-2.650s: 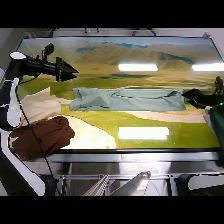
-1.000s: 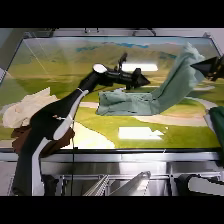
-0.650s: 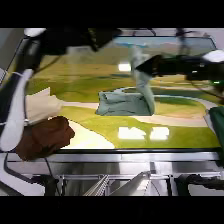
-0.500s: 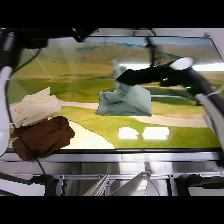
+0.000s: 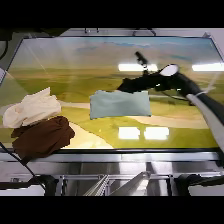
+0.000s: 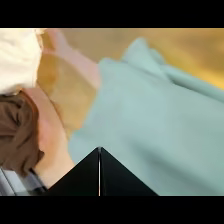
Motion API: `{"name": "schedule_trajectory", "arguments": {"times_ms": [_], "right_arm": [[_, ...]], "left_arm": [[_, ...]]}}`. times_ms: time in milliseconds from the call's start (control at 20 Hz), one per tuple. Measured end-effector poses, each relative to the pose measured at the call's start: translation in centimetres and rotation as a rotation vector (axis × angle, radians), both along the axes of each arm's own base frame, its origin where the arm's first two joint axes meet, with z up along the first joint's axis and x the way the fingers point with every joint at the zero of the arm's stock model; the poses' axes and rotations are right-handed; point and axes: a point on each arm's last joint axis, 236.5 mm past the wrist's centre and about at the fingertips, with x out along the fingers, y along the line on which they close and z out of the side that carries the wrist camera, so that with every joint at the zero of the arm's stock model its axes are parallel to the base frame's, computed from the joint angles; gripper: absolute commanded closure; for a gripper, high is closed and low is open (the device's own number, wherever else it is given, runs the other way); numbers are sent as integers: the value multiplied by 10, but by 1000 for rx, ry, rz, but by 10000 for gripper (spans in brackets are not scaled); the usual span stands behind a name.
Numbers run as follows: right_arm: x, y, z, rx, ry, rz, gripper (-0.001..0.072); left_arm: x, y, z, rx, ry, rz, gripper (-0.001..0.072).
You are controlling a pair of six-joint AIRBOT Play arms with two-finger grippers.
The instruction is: Fold the shirts.
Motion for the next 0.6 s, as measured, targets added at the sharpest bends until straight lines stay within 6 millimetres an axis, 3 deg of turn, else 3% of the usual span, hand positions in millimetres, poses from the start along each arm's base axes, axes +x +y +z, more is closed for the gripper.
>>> {"name": "schedule_trajectory", "arguments": {"times_ms": [50, 100, 150, 200, 300, 400, 450, 500, 600], "right_arm": [[3, -34, 7, -12, 6, -41, 689], [5, -66, 12, -21, 14, -93, 638], [1, -99, 11, -33, 34, -145, 367], [-4, -127, 6, -39, 62, -198, 226], [-18, -168, -14, -46, 133, -280, 216], [-29, -186, -39, -52, 189, -314, 204], [-32, -189, -52, -54, 215, -321, 161], [-33, -190, -65, -60, 233, -330, 99], [-31, -182, -88, -60, 272, -325, 101]], "left_arm": [[-1, -2, -10, 43, 6, 1, 698], [-1, -3, -21, 91, 17, 3, 698], [-1, -4, -32, 129, 29, 4, 698], [-1, -5, -44, 163, 45, 5, 698], [0, -4, -71, 217, 111, 17, 698], [1, -2, -99, 252, 188, 35, 698], [0, 1, -113, 263, 227, 42, 698], [-1, 5, -126, 272, 264, 53, 697], [-5, 17, -155, 286, 348, 86, 698]]}}
